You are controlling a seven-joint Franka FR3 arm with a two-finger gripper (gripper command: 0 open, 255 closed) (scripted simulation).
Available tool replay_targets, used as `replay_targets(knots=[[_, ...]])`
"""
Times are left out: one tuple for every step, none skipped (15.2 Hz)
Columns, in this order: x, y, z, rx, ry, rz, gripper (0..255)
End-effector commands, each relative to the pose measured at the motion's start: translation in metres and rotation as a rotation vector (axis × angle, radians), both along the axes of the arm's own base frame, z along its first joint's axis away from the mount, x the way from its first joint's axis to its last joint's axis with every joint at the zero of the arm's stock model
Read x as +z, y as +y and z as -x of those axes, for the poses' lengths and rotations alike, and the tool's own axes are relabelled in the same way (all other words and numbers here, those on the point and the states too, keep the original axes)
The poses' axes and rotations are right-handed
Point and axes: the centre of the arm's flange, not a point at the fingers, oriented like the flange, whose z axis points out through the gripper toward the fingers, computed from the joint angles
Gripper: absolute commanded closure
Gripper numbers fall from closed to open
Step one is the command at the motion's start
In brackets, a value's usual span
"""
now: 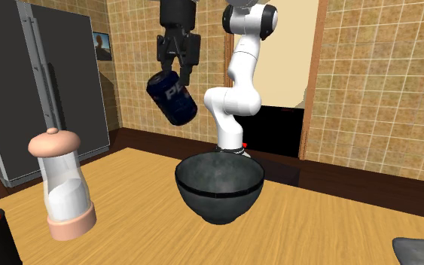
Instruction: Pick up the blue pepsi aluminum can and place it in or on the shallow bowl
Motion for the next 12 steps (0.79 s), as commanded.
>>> replay_targets(knots=[[0.006, 0.000, 0.000, 0.000, 0.000, 0.000, 255], [0.009, 0.013, -0.001, 0.000, 0.000, 0.000, 255], [0.012, 0.026, -0.003, 0.000, 0.000, 0.000, 255], [0.015, 0.039, -0.004, 0.000, 0.000, 0.000, 255], [0.017, 0.051, -0.006, 0.000, 0.000, 0.000, 255], [0.020, 0.064, -0.007, 0.000, 0.000, 0.000, 255], [0.023, 0.077, -0.009, 0.000, 0.000, 0.000, 255], [0.025, 0.090, -0.010, 0.000, 0.000, 0.000, 255], [0.028, 0.103, -0.012, 0.000, 0.000, 0.000, 255], [0.031, 0.116, -0.013, 0.000, 0.000, 0.000, 255], [0.033, 0.128, -0.015, 0.000, 0.000, 0.000, 255], [0.036, 0.141, -0.016, 0.000, 0.000, 0.000, 255]])
